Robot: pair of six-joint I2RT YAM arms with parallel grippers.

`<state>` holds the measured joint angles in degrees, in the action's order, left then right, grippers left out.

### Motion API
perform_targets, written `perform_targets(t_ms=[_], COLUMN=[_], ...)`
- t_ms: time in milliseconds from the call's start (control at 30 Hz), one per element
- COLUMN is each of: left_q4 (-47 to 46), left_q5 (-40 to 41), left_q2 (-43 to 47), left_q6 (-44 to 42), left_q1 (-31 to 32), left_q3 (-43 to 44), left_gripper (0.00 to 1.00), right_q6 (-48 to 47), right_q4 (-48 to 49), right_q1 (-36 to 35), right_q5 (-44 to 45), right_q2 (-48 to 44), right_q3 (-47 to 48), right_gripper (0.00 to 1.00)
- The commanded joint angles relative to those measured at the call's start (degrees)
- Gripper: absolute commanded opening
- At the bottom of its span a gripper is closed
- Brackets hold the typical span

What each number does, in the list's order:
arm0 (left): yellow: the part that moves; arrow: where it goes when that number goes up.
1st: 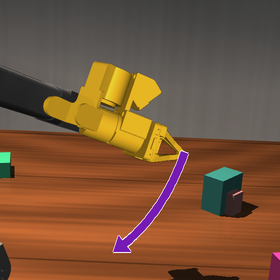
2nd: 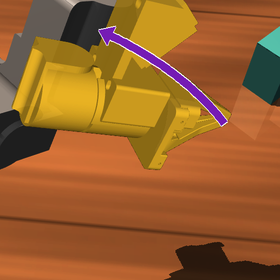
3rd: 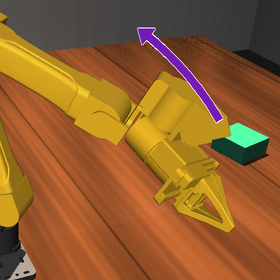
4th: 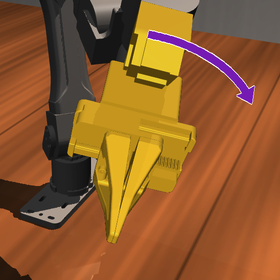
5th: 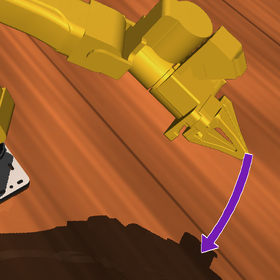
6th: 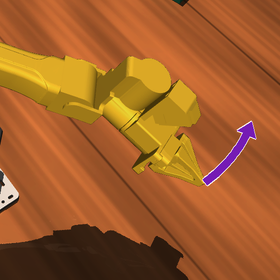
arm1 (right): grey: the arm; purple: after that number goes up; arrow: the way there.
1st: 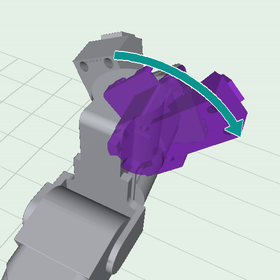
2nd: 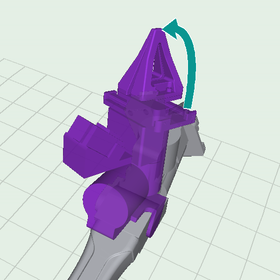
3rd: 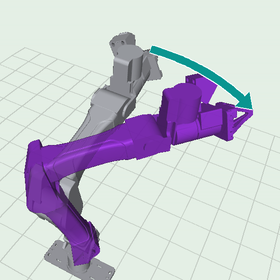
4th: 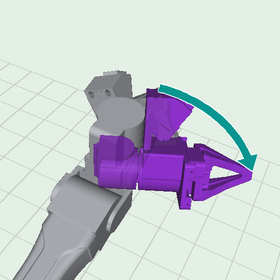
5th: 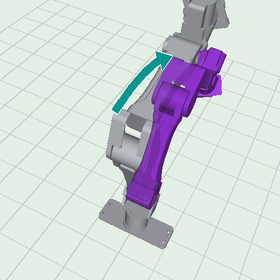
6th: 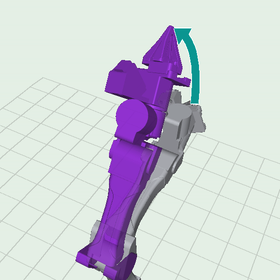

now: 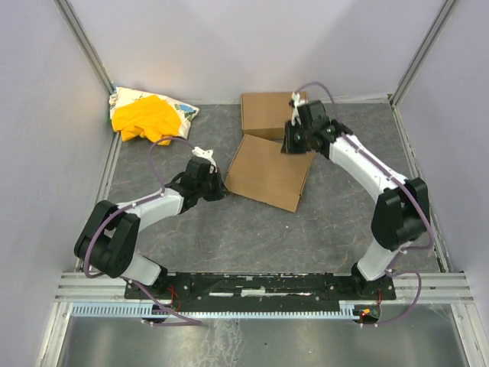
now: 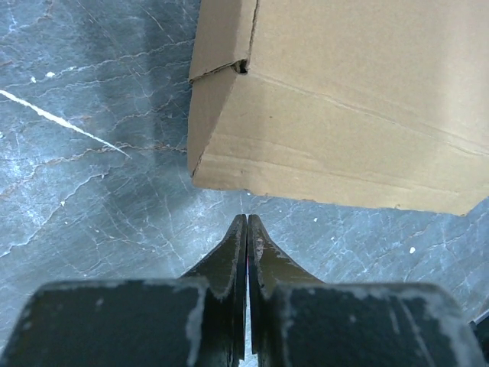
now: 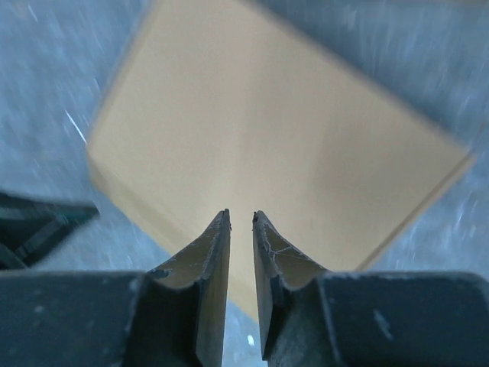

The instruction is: Fold the paper box

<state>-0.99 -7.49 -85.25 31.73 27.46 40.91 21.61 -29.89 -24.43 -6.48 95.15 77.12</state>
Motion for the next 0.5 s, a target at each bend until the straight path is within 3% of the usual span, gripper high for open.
perform_targets(t_ms=[0, 167, 467], left_q4=[-1.43, -2.01, -5.13], left_q5=[-0.81, -1.33, -2.32], left_q2=[3.75, 4.69, 3.13], left_q6=[1.72, 2.19, 2.12], left_q1=[0.37, 0.76, 1.7], left_q3=[-0.72, -1.42, -2.23], left_gripper=[0.03, 0.03, 0.03], right_q6=[-1.68, -0.69, -1.29], right_q4=[-5.78, -3.44, -9.32], right_q1=[1.09, 1.13, 1.73], right_q5=[-0.97, 6.33, 12.08], right_q2=[8.71, 14.09, 30.54], right_q3=[15.64, 20.16, 37.77], right_gripper=[0.24, 0.33, 0.27])
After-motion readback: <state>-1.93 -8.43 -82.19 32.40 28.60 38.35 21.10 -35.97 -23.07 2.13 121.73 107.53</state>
